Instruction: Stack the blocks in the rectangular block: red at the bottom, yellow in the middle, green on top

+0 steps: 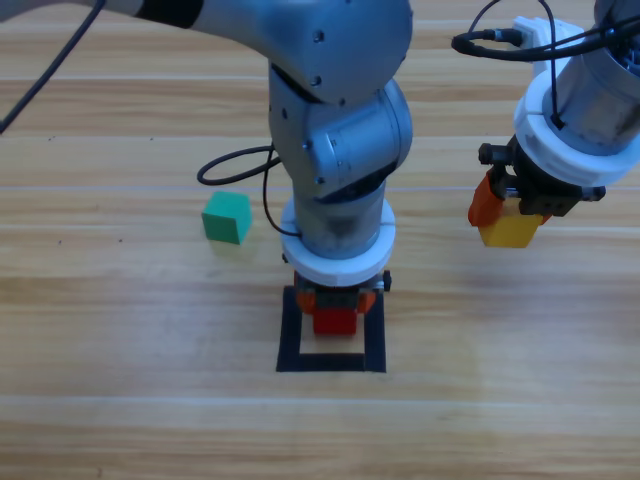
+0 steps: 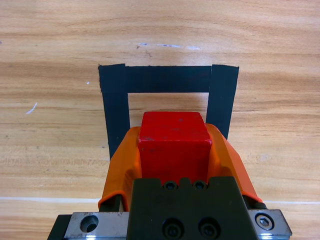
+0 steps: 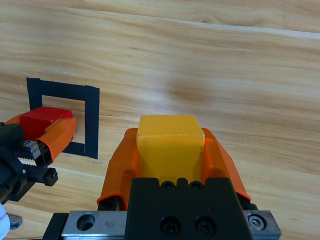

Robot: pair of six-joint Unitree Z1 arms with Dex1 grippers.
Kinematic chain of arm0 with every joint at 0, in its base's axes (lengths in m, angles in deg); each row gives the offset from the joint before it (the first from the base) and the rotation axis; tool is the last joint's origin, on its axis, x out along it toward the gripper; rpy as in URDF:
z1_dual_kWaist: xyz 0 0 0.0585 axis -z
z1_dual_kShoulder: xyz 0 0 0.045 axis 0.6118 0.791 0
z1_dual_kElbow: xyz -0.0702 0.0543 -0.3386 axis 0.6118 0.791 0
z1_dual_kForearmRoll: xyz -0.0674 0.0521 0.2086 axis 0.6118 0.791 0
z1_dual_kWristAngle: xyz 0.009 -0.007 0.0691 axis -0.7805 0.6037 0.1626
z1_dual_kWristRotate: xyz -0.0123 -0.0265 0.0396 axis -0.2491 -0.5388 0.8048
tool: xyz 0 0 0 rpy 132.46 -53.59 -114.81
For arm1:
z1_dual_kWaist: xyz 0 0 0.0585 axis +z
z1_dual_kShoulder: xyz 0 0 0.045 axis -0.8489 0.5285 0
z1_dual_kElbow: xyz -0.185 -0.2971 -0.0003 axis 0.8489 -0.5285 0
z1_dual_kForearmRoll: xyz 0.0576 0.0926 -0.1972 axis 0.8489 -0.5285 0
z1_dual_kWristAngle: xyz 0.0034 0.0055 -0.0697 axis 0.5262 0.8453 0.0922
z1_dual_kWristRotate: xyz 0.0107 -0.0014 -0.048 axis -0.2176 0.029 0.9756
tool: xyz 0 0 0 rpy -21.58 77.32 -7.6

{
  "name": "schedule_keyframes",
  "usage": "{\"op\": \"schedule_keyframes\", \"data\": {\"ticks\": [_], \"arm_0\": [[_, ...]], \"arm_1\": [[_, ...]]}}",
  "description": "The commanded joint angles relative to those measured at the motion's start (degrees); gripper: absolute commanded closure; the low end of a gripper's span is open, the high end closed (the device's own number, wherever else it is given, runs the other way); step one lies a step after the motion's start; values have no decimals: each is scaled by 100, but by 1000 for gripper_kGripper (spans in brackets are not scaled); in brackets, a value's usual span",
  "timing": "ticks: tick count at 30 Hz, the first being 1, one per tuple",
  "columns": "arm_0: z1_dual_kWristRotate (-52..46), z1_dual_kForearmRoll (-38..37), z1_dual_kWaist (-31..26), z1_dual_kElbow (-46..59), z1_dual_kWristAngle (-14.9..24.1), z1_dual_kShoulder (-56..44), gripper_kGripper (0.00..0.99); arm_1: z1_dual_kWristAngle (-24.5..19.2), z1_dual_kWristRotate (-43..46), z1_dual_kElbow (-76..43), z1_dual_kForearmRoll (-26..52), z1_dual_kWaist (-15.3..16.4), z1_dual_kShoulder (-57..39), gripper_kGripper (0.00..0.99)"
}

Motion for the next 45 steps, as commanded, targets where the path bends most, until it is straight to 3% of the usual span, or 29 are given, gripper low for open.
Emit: {"op": "schedule_keyframes", "data": {"ticks": [1,28,30,31,32,34,45], "arm_0": [[-60,-144,-92,215,51,393,956],[-183,-285,-92,408,25,437,932],[-218,-294,-92,452,25,384,749],[-244,-294,-84,452,25,349,571],[-297,-294,-57,452,25,305,261],[-367,-294,-31,514,25,208,19],[-455,-294,-31,689,78,-231,0]], "arm_1": [[45,50,94,-112,187,402,990],[-7,50,111,-156,196,402,990],[-7,50,111,-156,205,402,990],[-7,50,111,-156,205,411,990],[-7,50,111,-156,205,411,990],[-7,50,111,-165,205,402,990],[-60,6,278,-332,257,420,990]]}}
